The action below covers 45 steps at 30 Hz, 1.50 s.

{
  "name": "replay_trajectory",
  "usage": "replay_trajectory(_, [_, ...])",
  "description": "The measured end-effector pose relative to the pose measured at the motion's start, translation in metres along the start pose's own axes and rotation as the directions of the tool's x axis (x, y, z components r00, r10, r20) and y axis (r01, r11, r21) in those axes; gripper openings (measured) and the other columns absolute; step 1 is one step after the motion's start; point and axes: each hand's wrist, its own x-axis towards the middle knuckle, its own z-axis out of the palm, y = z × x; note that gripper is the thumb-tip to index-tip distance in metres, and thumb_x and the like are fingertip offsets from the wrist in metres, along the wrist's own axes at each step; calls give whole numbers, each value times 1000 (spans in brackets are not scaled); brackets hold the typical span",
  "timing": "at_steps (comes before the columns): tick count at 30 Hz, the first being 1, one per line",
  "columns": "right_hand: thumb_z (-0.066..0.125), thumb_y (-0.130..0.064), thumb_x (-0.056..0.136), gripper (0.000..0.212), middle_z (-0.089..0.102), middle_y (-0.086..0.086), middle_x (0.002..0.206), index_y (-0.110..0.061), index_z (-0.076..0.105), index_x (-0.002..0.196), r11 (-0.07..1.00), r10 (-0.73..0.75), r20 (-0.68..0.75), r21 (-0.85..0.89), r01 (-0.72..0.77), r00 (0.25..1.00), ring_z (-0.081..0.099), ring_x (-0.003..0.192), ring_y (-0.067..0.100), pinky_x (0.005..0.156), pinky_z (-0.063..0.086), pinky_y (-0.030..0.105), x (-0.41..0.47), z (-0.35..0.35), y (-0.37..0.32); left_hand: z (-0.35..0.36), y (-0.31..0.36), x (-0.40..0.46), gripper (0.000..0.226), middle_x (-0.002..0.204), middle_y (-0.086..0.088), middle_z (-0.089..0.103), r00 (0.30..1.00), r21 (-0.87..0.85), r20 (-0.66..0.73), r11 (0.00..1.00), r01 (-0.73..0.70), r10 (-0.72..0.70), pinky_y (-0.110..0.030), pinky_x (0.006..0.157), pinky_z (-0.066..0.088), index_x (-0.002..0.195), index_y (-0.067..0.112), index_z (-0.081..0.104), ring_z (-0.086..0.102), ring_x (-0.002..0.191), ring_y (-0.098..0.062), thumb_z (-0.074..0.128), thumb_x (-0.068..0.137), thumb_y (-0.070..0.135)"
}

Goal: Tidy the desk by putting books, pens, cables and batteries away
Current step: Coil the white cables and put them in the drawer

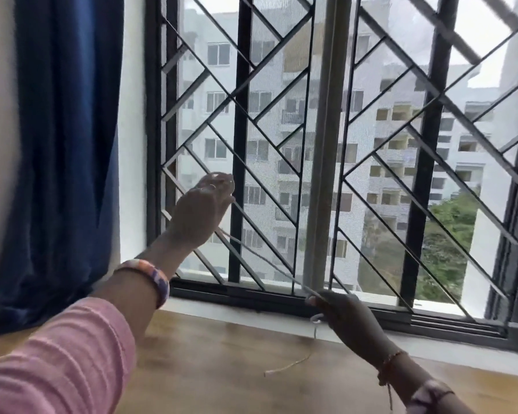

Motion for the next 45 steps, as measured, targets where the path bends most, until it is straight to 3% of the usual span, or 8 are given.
replay_trajectory(14, [73, -35, 74, 21, 50, -10, 47, -21, 62, 64, 919, -146, -224, -391, 49, 964, 50, 42, 11, 45, 35, 24, 22, -76, 29, -8, -18, -25, 33, 55, -1, 62, 783, 117, 399, 821, -559, 477, -30, 58, 53, 80, 9, 60, 59, 50, -19, 46, 89, 38])
replay_trajectory(19, [82, -17, 66, 19, 67, -5, 62, -21, 64, 65, 789, -240, -100, -599, 134, 966, 66, 57, 17, 67, 42, 30, 3, -61, 37, -14, -13, -13, 16, 57, -7, 62, 876, 211, 460, 939, -270, 149, -32, 52, 50, 83, 7, 60, 60, 49, -23, 64, 82, 22])
replay_trajectory(22, [84, -6, 55, 36, 72, -1, 90, -28, 71, 81, 742, -151, -142, -670, 17, 978, 65, 92, 23, 76, 25, 33, -4, -52, 53, -16, -9, -1, 29, 71, -5, 57, 581, 86, 783, 964, 253, -222, -26, 60, 41, 71, 16, 57, 52, 64, -17, 57, 88, 39])
replay_trajectory(26, [47, 16, 76, 72, 27, 17, 150, -25, 45, 135, 865, 205, -154, -434, -252, 967, 13, 142, 29, 105, 23, 41, -10, -49, 63, -16, -7, 4, 33, 60, -1, 45, 489, -44, 791, 764, 643, -366, -24, 51, 32, 74, 9, 63, 38, 55, -13, 55, 89, 37])
replay_trajectory(29, [45, 16, 86, 64, 38, 11, 142, -19, 37, 140, 958, 259, -16, 129, -255, 966, 45, 124, 20, 96, 46, 41, -13, -51, 53, -9, -2, 0, 34, 58, -2, 38, 278, 7, 785, 457, 890, -553, -23, 44, 25, 68, 9, 54, 29, 49, -12, 50, 94, 31])
replay_trajectory(37, [85, -28, 52, 66, 74, 5, 88, -21, 59, 112, 347, 472, 62, 904, -250, 880, 69, 60, 15, 43, 50, 20, -27, -69, 58, 7, -11, -34, 39, 25, 6, 26, -239, -246, 752, -598, 763, -615, -2, 35, 21, 53, 16, 34, 17, 19, -8, 26, 91, 11])
replay_trajectory(40, [93, -43, 27, 75, 73, 3, 71, -13, 62, 88, 261, 623, 35, 933, -249, 782, 53, 40, 4, 32, 35, 12, -35, -72, 71, 6, -11, -42, 39, 28, 6, 27, -317, -356, 734, -738, 573, -601, -2, 38, 22, 53, 16, 38, 18, 23, -8, 25, 90, 11])
replay_trajectory(45, [48, -12, 95, 16, 70, -4, 61, -15, 59, 84, 432, 712, -7, 793, -430, 702, 51, 35, 1, 33, 31, 11, -44, -52, 79, 11, 5, -35, 37, 27, 8, 29, -282, -466, 715, -737, 490, -640, -2, 38, 20, 53, 20, 34, 20, 21, -6, 28, 88, 10])
